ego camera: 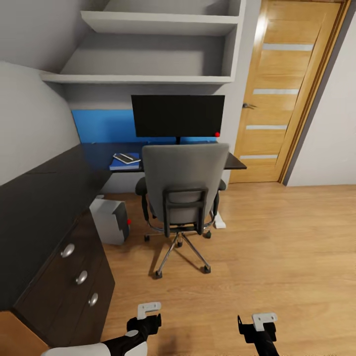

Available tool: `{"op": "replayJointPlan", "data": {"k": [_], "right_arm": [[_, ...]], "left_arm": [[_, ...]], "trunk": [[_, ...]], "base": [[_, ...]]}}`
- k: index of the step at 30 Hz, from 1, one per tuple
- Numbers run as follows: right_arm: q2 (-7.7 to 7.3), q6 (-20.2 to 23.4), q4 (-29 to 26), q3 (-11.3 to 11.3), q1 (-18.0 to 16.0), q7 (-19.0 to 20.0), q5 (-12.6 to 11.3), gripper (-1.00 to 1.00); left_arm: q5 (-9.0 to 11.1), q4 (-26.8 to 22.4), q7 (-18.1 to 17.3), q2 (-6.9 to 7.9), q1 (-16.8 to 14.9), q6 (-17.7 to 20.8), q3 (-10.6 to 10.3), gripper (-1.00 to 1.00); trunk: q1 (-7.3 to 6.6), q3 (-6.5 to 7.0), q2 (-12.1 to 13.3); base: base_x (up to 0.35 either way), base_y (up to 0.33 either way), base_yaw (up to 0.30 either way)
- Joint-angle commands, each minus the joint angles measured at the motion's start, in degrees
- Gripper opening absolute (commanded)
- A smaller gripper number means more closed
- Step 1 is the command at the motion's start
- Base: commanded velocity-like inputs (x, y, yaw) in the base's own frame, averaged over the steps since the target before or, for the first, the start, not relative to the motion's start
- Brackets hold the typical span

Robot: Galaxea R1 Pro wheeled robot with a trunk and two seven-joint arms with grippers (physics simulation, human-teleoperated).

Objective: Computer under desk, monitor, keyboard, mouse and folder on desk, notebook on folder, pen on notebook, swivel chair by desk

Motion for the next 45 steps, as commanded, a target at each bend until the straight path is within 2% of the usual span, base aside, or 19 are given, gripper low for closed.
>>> {"op": "replayJointPlan", "data": {"k": [1,9,18,21,26,32,37,41,44,45], "right_arm": [[0.03,-0.2,0.1,0.5,0.0,-0.2,-0.2,1.0],[1.52,-0.2,0.2,0.5,0.1,-0.3,0.0,1.0],[2.17,-0.1,0.2,0.5,0.4,-0.3,0.0,1.0],[3.16,0.2,0.2,0.4,2.1,-0.2,-0.1,1.0],[3.42,0.4,0.2,0.4,4.6,0.0,-0.1,1.0],[3.28,0.4,0.1,0.3,5.3,0.0,-0.1,1.0],[3.33,0.4,0.2,0.3,5.4,0.0,-0.1,1.0],[3.38,0.4,0.2,0.3,5.4,0.0,-0.1,1.0],[3.36,0.4,0.2,0.3,5.4,0.0,-0.1,1.0],[3.37,0.4,0.2,0.3,5.4,0.0,-0.1,1.0]], "left_arm": [[0.4,-0.1,0.6,0.01,-0.1,-0.3,-0.5,1.0],[0.3,-0.1,2.7,0.02,-0.1,-0.3,-0.5,1.0],[0.3,-0.1,2.9,-0.06,-0.1,-0.3,-0.5,1.0],[0.4,-0.1,3.0,1.01,0.9,-0.3,-0.5,1.0],[0.4,-0.1,3.0,2.46,5.2,-0.6,-0.5,1.0],[0.4,-0.1,3.0,3.78,10.8,-0.8,-0.5,1.0],[0.4,-0.1,2.9,6.44,15.5,-1.3,-0.5,1.0],[0.4,-0.1,2.5,7.96,19.1,-4.0,-0.5,1.0],[0.5,-0.1,2.4,8.86,21.8,-8.2,-0.5,1.0],[0.6,0.0,2.4,9.15,22.7,-10.8,-0.4,1.0]], "trunk": [[-0.25,0.13,0.4],[-2.01,1.57,3.6],[-3.98,3.1,7.2],[-4.64,3.6,8.4],[-5.74,4.49,10.4],[-7.06,5.56,12.8],[-8.16,6.46,14.8],[-9.04,7.18,16.4],[-9.69,7.71,17.6],[-9.91,7.89,18.0]], "base": [[-0.172,-0.135,0.0],[-0.223,-0.215,0.019],[-0.21,-0.255,0.245],[-0.053,-0.097,0.147],[-0.011,-0.021,0.032],[-0.001,-0.002,0.003],[0.0,0.0,0.0],[0.0,0.0,0.0],[0.0,0.0,0.0],[0.0,0.0,0.0]]}}
